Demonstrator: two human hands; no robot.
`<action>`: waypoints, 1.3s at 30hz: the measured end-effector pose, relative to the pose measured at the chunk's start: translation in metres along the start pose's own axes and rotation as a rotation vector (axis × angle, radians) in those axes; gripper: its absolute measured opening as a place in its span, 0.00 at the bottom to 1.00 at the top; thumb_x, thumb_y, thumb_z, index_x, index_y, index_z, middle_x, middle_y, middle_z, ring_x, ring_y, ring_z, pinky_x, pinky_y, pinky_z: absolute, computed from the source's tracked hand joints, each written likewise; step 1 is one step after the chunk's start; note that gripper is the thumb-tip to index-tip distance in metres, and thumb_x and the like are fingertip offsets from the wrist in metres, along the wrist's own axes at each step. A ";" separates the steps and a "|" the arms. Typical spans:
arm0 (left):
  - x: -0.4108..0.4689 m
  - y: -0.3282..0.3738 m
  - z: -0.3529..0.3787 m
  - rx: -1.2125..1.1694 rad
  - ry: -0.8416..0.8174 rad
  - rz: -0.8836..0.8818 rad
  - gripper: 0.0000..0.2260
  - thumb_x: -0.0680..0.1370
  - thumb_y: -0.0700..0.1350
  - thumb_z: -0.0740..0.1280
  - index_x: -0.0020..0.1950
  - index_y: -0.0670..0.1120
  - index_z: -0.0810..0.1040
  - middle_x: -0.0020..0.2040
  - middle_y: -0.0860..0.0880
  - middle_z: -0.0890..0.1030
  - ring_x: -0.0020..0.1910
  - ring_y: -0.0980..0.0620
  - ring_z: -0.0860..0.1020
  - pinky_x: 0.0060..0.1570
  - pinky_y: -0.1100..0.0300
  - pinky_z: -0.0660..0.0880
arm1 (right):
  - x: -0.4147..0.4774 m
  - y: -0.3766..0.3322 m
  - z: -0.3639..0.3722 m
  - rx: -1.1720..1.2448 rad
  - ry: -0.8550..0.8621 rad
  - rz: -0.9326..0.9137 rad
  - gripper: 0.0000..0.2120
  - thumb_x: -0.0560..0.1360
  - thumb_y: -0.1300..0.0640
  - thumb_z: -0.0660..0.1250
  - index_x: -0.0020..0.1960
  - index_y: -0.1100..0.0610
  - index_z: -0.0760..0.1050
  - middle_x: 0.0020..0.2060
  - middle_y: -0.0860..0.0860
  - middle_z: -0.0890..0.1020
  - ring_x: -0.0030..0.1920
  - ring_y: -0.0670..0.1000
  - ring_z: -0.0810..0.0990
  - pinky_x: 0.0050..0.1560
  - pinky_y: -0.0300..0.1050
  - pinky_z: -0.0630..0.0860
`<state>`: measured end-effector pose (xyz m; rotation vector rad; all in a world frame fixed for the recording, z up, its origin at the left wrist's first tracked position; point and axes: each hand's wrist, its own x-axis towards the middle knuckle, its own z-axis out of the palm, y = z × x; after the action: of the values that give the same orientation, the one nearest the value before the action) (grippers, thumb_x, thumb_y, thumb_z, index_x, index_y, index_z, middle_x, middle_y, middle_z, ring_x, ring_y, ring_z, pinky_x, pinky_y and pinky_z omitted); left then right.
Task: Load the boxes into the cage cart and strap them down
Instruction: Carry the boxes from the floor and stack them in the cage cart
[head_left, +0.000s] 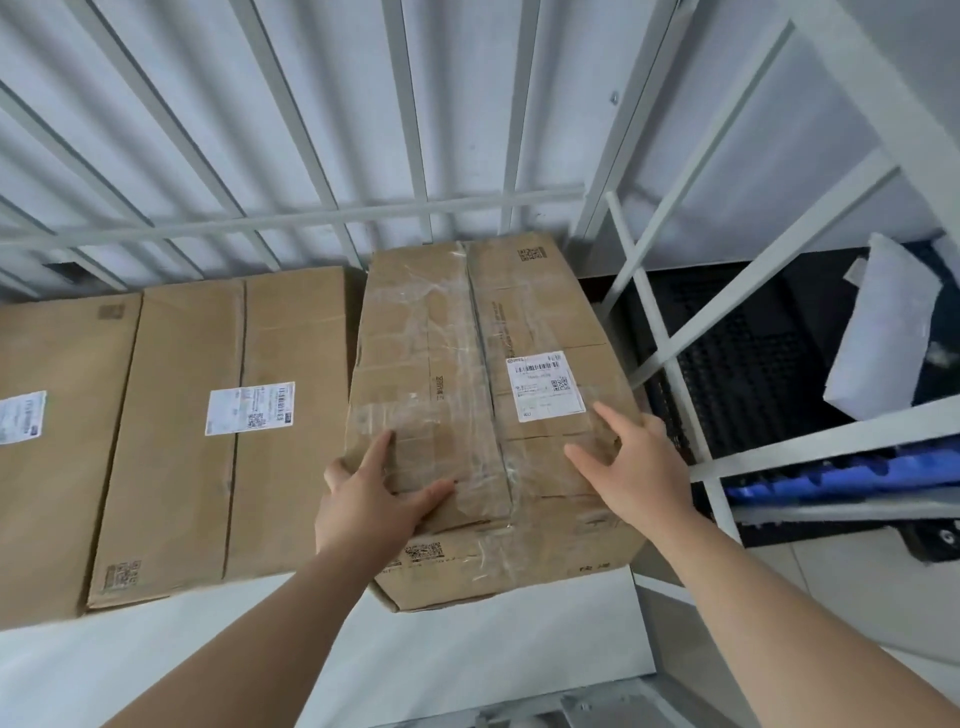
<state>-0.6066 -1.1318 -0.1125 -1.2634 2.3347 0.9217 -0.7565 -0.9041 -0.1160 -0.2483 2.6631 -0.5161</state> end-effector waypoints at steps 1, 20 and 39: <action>0.007 -0.005 0.009 -0.001 0.006 -0.001 0.46 0.57 0.78 0.64 0.72 0.68 0.54 0.70 0.47 0.60 0.58 0.42 0.76 0.50 0.51 0.78 | 0.006 0.004 0.009 0.001 0.001 -0.001 0.35 0.68 0.31 0.64 0.72 0.39 0.62 0.69 0.58 0.66 0.59 0.57 0.76 0.55 0.51 0.76; 0.060 -0.053 0.095 0.126 -0.105 0.027 0.47 0.69 0.61 0.73 0.76 0.64 0.41 0.69 0.40 0.58 0.61 0.39 0.73 0.59 0.49 0.74 | 0.037 0.047 0.103 -0.107 -0.199 0.020 0.43 0.72 0.39 0.67 0.77 0.41 0.44 0.63 0.61 0.67 0.56 0.59 0.75 0.56 0.53 0.76; -0.016 0.015 -0.017 0.593 0.217 0.396 0.14 0.79 0.56 0.58 0.58 0.51 0.76 0.54 0.54 0.78 0.56 0.50 0.74 0.57 0.56 0.66 | -0.020 -0.025 -0.001 -0.256 0.012 -0.388 0.12 0.77 0.51 0.63 0.56 0.58 0.72 0.52 0.49 0.76 0.52 0.52 0.76 0.51 0.49 0.76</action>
<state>-0.6102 -1.1272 -0.0849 -0.6986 2.7859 0.1408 -0.7366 -0.9218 -0.0977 -0.8501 2.6972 -0.2864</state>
